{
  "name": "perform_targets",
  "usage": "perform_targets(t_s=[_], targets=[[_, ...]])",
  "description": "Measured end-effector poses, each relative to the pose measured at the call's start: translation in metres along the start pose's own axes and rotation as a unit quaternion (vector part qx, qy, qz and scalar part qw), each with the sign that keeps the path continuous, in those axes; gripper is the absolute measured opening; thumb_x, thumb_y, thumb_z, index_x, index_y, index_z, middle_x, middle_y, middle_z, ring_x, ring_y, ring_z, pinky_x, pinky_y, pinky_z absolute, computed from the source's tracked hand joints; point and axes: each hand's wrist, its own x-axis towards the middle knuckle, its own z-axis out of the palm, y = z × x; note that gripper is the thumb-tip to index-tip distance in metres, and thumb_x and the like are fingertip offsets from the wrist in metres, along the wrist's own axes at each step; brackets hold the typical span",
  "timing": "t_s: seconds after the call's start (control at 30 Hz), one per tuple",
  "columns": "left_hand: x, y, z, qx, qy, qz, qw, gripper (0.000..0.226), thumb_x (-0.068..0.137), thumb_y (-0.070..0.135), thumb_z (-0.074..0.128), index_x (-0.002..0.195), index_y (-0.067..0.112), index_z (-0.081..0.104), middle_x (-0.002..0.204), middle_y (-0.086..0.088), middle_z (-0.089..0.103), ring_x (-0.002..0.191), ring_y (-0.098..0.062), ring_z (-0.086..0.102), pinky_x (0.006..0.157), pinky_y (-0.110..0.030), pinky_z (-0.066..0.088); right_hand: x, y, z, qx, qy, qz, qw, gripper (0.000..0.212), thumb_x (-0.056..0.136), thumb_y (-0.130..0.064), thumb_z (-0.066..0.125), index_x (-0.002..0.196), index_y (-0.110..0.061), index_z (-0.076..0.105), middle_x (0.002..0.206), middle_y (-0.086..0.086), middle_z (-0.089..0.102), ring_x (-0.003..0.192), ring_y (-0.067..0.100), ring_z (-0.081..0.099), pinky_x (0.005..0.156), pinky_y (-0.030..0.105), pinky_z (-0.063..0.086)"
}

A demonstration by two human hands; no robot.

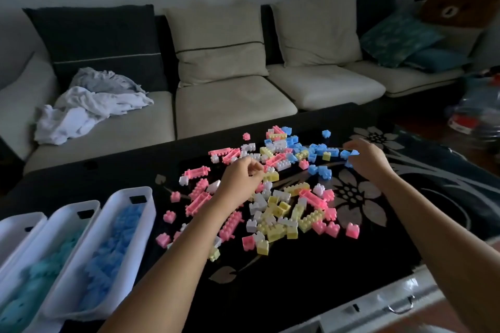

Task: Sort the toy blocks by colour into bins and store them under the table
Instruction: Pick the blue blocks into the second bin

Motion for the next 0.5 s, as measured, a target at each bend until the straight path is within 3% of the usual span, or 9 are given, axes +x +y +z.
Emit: perform_targets(t_s=[0.07,0.13,0.23,0.3,0.5], targets=[[0.016,0.007,0.02,0.001,-0.025,0.01,1.0,0.009,0.09,0.016,0.057,0.098,0.014,0.061,0.097,0.0,0.063,0.091,-0.014,0.06,0.077,-0.02,0.048,0.007,0.028,-0.003,-0.005,0.01,0.028,1.0,0.046,0.082,-0.001,0.056,0.127,-0.013,0.056,0.129,0.014,0.055,0.114,0.03,0.053,0.083,0.029,0.041],[0.028,0.012,0.036,0.007,-0.044,0.022,0.999,0.014,0.089,0.013,0.059,0.103,0.012,0.061,0.102,-0.001,0.062,0.092,-0.013,0.058,0.077,-0.017,0.046,0.012,0.046,-0.002,-0.011,-0.006,0.038,0.999,0.055,0.084,-0.006,0.062,0.135,-0.015,0.047,0.139,0.013,0.045,0.118,0.028,0.05,0.083,0.028,0.041],[0.045,0.023,0.06,0.013,-0.075,0.052,0.996,0.025,0.087,0.017,0.063,0.111,0.015,0.06,0.111,0.001,0.059,0.097,-0.011,0.055,0.081,-0.02,0.044,0.026,0.061,0.001,-0.054,-0.059,0.014,0.997,0.081,0.076,-0.017,0.075,0.145,-0.017,0.032,0.148,0.015,0.031,0.132,0.03,0.036,0.103,0.037,0.037],[0.056,0.031,0.075,0.031,-0.1,0.064,0.992,0.031,0.086,0.019,0.065,0.117,0.016,0.058,0.114,0.005,0.055,0.098,-0.01,0.052,0.083,-0.023,0.043,0.038,0.063,0.002,-0.075,-0.078,-0.003,0.994,0.094,0.07,-0.025,0.081,0.147,-0.021,0.027,0.15,0.014,0.027,0.135,0.031,0.031,0.108,0.041,0.034],[0.084,0.043,0.12,0.091,-0.116,0.047,0.988,0.054,0.082,0.033,0.071,0.129,0.017,0.05,0.129,-0.005,0.051,0.11,-0.018,0.055,0.088,-0.028,0.044,0.07,0.051,0.008,-0.163,-0.14,0.036,0.976,0.102,0.069,-0.047,0.078,0.149,-0.028,0.018,0.146,0.017,0.027,0.133,0.037,0.026,0.102,0.043,0.036]])
